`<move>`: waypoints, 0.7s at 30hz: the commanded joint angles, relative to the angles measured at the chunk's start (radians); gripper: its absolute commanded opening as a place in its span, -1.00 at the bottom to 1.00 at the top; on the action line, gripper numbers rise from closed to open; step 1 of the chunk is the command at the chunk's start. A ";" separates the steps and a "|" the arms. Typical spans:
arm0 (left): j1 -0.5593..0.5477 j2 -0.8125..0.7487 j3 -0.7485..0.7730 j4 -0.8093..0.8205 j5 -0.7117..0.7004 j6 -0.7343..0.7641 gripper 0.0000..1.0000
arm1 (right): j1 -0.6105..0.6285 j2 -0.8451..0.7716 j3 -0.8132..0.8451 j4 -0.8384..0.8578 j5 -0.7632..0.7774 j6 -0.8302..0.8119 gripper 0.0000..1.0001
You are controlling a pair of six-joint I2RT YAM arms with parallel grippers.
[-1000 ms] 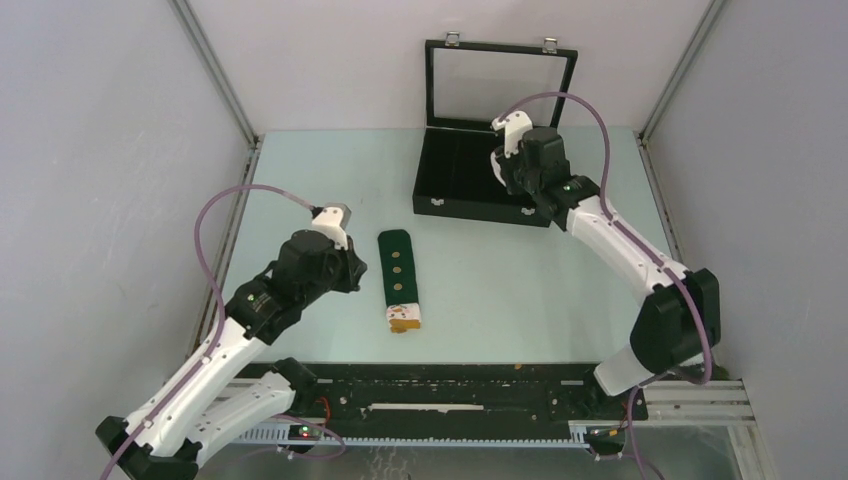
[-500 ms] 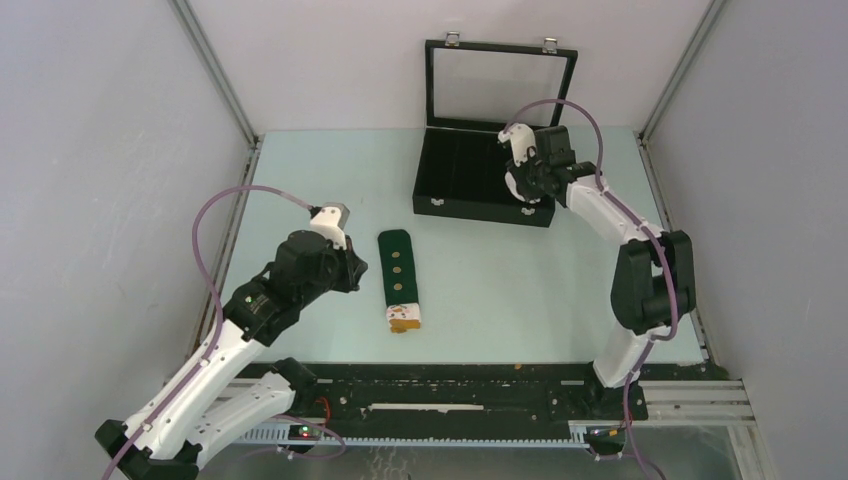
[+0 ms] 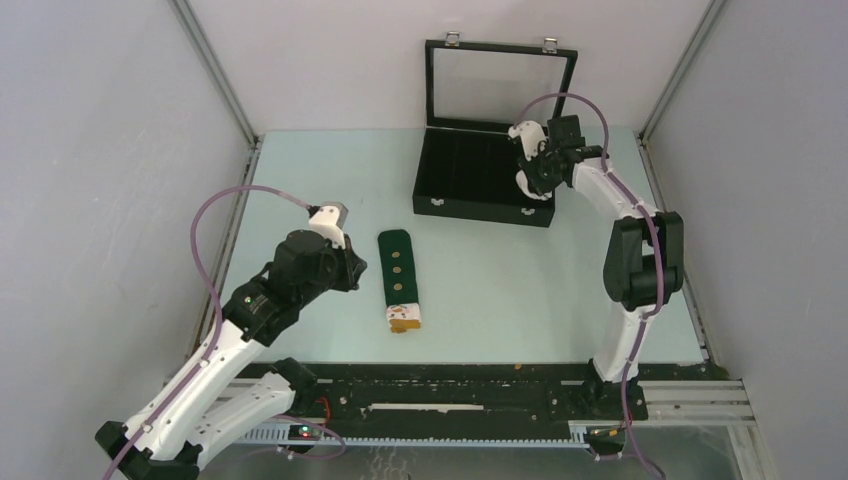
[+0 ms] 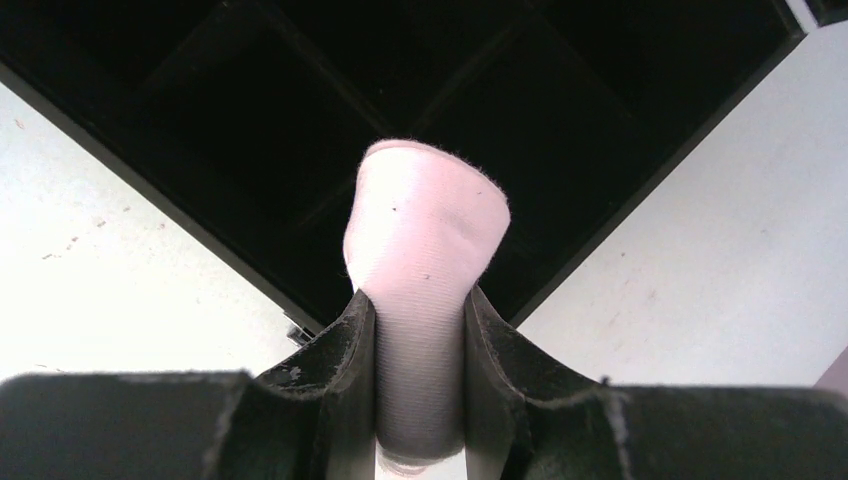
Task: Roll the socks
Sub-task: Place a pair of socks in the storage box.
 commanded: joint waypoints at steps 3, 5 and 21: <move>0.014 -0.010 -0.014 0.032 0.002 0.013 -1.00 | -0.018 0.037 0.050 -0.027 -0.009 -0.032 -1.00; 0.017 -0.008 -0.016 0.032 0.002 0.013 -1.00 | -0.020 0.053 0.057 -0.030 -0.004 -0.036 -1.00; 0.025 0.006 -0.016 0.032 0.001 0.014 -1.00 | -0.037 0.185 0.090 -0.020 0.031 -0.019 -1.00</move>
